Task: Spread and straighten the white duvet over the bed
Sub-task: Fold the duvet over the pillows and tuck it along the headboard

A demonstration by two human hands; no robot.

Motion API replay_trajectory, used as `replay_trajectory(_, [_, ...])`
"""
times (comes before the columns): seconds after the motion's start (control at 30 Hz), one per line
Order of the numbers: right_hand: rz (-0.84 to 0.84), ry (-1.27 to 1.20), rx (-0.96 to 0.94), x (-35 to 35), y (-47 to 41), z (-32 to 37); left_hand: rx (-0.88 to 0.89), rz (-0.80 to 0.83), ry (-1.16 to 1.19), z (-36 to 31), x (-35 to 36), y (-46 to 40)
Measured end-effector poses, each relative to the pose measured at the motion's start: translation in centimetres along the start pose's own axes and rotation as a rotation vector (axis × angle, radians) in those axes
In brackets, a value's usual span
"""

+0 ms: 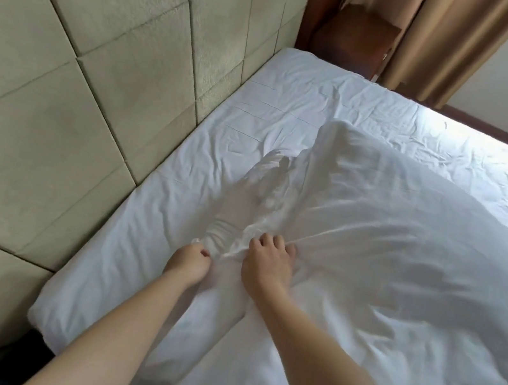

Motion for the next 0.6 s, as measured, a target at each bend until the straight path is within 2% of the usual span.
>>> replay_trajectory(0.13, [-0.085,0.079,-0.2,2.2,-3.2,3.3,-0.051,-0.023,-0.074,2.9,-0.5,-2.5])
replay_trajectory(0.2, [0.03,0.024,-0.258,3.3,-4.8,5.3,-0.153,0.063,-0.035,5.1,0.2,-3.7])
replay_trajectory(0.27, [0.176,0.066,-0.283,4.7,-6.4,6.9,-0.196,0.213,0.184,6.8,1.3,-4.2])
replay_trajectory(0.33, [0.313,0.218,-0.332,6.6,-8.0,8.0,-0.187,0.344,0.359,7.9,1.9,-4.4])
replay_trajectory(0.47, [0.456,0.517,-0.517,10.0,-10.5,9.7,-0.068,0.596,0.407,8.0,1.7,-4.9])
replay_trajectory(0.6, [0.434,0.645,-0.653,12.2,-11.4,10.5,-0.007,0.579,0.339,7.1,2.7,-6.3])
Point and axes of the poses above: each hand's wrist, its own y-axis away from the middle knuckle, its own x-axis out of the palm, z = x × y, the point moved 3 cm from there along -y, towards the middle knuckle, and after that the axes turned 10 degrees about x, right-handed, at the moved point
